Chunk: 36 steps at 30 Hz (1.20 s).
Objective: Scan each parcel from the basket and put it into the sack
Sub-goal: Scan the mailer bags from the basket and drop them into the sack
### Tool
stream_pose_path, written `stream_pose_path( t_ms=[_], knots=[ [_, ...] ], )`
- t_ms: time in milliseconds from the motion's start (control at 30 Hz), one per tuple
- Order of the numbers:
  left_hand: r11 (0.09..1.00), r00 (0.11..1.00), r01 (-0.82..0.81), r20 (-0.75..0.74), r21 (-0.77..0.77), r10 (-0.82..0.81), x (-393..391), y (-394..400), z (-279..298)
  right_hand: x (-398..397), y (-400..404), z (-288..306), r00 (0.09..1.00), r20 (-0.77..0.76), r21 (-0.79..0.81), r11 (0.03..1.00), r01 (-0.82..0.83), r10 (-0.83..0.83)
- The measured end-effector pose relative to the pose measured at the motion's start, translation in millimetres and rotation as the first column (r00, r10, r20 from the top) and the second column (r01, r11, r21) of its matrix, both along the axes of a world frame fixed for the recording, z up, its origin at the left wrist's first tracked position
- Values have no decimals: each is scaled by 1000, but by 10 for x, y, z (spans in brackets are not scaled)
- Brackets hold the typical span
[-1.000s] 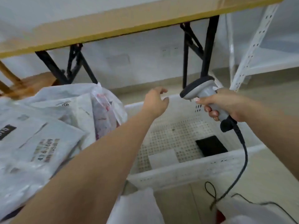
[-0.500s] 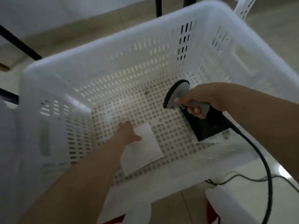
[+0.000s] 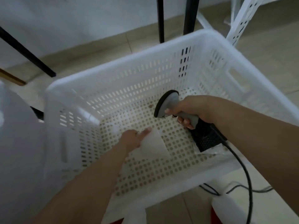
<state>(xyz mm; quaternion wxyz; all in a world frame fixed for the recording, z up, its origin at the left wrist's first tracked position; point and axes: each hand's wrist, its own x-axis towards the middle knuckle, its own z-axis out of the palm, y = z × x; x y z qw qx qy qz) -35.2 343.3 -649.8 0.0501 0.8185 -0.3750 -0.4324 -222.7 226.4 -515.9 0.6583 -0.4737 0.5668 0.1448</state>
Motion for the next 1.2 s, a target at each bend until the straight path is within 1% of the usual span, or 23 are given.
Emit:
stream_pose_path(
  t_ms=[33, 67, 167, 233, 300, 367, 400, 433, 500, 533, 600, 667, 733, 800, 833, 900, 1033, 1200],
  knots=[
    [997, 998, -61, 0, -41, 61, -11, -10, 185, 7, 47, 143, 1000, -3, -7, 1000, 17, -17],
    [992, 997, -81, 6, -96, 82, -13, -13, 369, 6, 99, 298, 999, -5, -17, 999, 33, -33],
    [952, 981, 127, 175, -280, -79, 21, 19, 966, -49, 287, 873, 996, 56, -93, 993, 71, -66],
    [887, 964, 224, 224, -405, -141, 56, 79, 1440, -137, 427, 1316, 987, 128, -170, 978, 119, -98],
    [812, 979, 188, 176, -552, -107, 35, 173, 2012, -252, 605, 1787, 977, 190, -235, 961, 145, -101],
    [703, 991, 112, 130, -702, -28, -5, 289, 2592, -371, 807, 2252, 961, 258, -298, 938, 176, -98],
    [635, 996, 62, 85, -770, 6, -22, 366, 2859, -441, 907, 2474, 947, 303, -332, 919, 210, -107],
    [588, 999, -14, 19, -809, 50, -37, 438, 3108, -516, 1007, 2690, 929, 352, -365, 897, 251, -117],
    [531, 986, -162, -115, -832, 120, -106, 619, 3601, -662, 1207, 3118, 885, 448, -419, 845, 332, -126],
    [488, 974, -227, -187, -843, 131, -147, 723, 3823, -727, 1308, 3321, 863, 489, -445, 817, 368, -122],
    [386, 948, -316, -279, -866, 150, -226, 948, 4217, -825, 1521, 3702, 820, 560, -470, 770, 431, -117],
    [317, 902, -432, -410, -844, 136, -302, 1181, 4551, -896, 1750, 4043, 789, 607, -479, 749, 457, -93],
    [291, 821, -566, -559, -771, 117, -318, 1362, 4818, -947, 1980, 4330, 778, 627, -517, 729, 448, -33],
    [272, 760, -642, -641, -717, 105, -315, 1510, 5029, -994, 2196, 4559, 771, 637, -547, 714, 437, 15],
    [257, 740, -664, -667, -702, 91, -319, 1586, 5124, -1007, 2301, 4646, 770, 637, -558, 709, 431, 34],
    [221, 731, -675, -679, -704, 69, -358, 1730, 5271, -1025, 2488, 4777, 769, 635, -577, 703, 416, 67],
    [173, 751, -657, -658, -734, 61, -384, 1961, 5424, -1028, 2803, 4941, 766, 631, -617, 680, 396, 127],
    [157, 742, -666, -668, -729, 48, -384, 2167, 5550, -1006, 3076, 5110, 761, 623, -654, 653, 382, 179]
  ],
)
